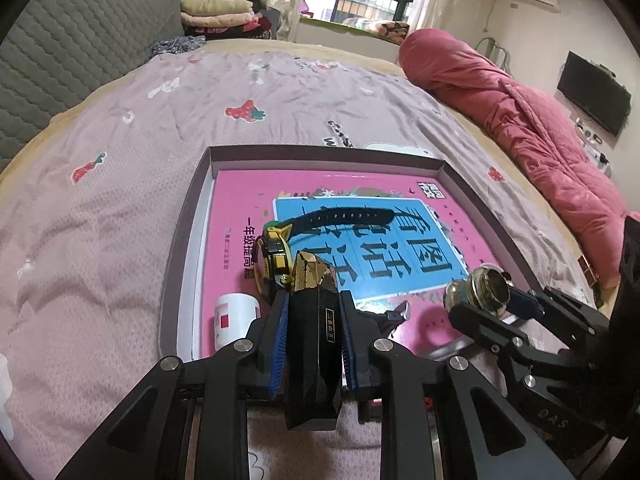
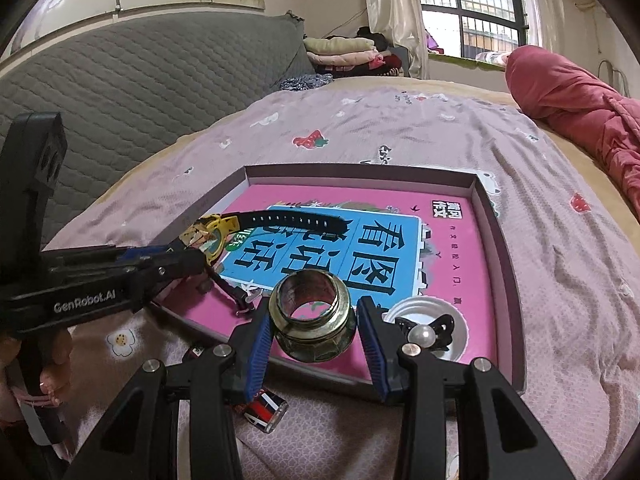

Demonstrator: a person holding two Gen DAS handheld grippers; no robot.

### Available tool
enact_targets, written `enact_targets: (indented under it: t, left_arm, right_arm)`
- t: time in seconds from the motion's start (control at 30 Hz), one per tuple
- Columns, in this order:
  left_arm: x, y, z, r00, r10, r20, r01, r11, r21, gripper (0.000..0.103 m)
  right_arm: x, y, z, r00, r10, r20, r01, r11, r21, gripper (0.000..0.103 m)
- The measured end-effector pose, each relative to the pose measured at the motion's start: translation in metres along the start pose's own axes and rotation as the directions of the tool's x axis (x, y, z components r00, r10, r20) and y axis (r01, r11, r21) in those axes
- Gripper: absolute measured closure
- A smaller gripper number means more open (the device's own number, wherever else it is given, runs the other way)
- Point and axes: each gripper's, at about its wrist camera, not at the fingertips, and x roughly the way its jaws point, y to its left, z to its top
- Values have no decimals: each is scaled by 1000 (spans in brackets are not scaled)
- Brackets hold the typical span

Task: Organize rigid objects
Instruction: 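Carry the gold-patterned item into the tray with the left tool while the right tool carries the metal part in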

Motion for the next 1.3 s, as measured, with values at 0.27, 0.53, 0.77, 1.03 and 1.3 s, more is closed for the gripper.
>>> enact_targets:
  t: [0.27,0.53,0.77,1.03,1.3]
  left_arm:
    - [0,9,1,1000,-20,-9,19,999,-48,80]
    - [12,17,1,999,-17,-32,14,996,-83,80]
    - [12,15,0,999,-24,-41,21,996,-81,80]
    - [13,8,0,998,-51,-47,48,997,-64,79]
    - [15,1,-1,994,-87,-63,84,995,-46,79]
  right_arm:
    - [6,1,1,1000,-12,-16,12,1000,4,61]
    - [9,-1,0,1000,-4,-19,4,1000,16,61]
    - [10,-2,0,1000,-3,-23,3,1000,16,61]
    - [15,-7,4,998,-22,-54,24,999,32,61]
    - [14,-7,4,998,-24,-62,26,999,35,61]
